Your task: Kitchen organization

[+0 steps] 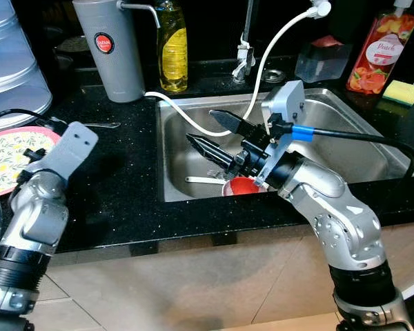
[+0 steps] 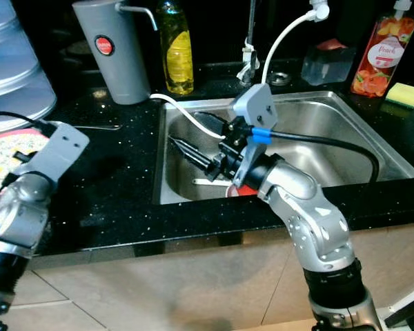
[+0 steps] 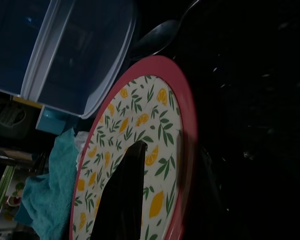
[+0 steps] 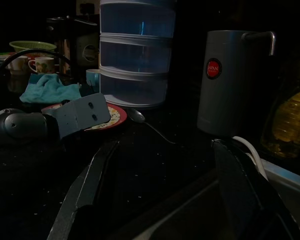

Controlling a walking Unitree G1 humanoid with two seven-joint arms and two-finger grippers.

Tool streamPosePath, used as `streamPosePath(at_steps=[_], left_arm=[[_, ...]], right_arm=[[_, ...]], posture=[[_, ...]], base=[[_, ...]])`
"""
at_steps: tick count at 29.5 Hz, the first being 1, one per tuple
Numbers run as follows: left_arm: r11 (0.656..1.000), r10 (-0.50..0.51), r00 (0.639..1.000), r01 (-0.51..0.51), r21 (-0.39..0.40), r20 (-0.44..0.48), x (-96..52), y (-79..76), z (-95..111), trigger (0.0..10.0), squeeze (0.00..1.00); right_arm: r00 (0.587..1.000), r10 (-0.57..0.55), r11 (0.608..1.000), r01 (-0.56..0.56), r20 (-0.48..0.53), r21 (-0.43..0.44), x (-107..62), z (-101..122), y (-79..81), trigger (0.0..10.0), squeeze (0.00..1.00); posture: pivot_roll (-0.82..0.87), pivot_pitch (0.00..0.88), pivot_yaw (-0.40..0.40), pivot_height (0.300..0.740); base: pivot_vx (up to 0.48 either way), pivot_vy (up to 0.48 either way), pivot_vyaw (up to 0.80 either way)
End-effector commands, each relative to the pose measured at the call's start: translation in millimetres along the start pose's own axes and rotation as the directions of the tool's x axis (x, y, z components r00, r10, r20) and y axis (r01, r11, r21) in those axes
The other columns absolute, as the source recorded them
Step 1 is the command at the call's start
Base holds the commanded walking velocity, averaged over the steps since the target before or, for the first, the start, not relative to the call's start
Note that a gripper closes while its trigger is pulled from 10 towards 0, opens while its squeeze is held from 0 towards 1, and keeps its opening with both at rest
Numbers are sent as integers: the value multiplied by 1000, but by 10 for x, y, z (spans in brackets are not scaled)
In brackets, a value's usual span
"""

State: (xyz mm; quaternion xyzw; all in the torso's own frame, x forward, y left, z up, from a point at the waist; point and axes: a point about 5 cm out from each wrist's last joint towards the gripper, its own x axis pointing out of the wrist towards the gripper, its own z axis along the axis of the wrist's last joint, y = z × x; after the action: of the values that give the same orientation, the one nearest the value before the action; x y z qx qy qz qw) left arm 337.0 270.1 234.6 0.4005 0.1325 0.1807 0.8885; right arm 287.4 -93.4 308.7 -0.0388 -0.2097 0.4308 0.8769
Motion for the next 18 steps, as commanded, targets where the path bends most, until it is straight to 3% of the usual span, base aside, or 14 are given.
streamPosePath(at_steps=[1,2,3,4,5,6,18], left_arm=[[999,-12,995,14,29,-96,36,-37,-229,9686,0],[1000,-10,995,12,22,-103,36,-40,-244,6549,0],[1000,-10,995,12,22,-103,36,-40,-244,6549,0],[1000,-8,994,10,21,-108,36,-42,-261,3725,0],[1000,-8,994,10,21,-108,36,-42,-261,3725,0],[1000,-4,994,7,22,-110,39,-41,-274,0,0],[999,37,997,-35,20,-75,46,-37,-224,0,0]], right_arm=[[1000,0,1000,0,-14,9,-2,-23,12,10000,0],[1000,-2,1000,2,-13,10,-3,-21,10,10000,0],[1000,-2,1000,2,-13,10,-3,-21,10,10000,0],[1000,-5,1000,6,-13,10,-3,-19,7,10000,0],[1000,-5,1000,6,-13,10,-3,-19,7,10000,0],[1000,-9,1000,9,-12,10,-3,-16,5,10000,0],[999,-31,999,31,-7,13,4,-8,-24,10000,0]], posture=[[-56,141,70,740],[-60,144,69,740],[-60,144,69,740],[-60,144,69,740],[-60,144,69,740],[-60,144,68,740],[-59,145,63,740]], base=[[0,0,0],[0,0,0],[0,0,0],[0,0,0],[0,0,0],[0,0,0],[0,0,0]])
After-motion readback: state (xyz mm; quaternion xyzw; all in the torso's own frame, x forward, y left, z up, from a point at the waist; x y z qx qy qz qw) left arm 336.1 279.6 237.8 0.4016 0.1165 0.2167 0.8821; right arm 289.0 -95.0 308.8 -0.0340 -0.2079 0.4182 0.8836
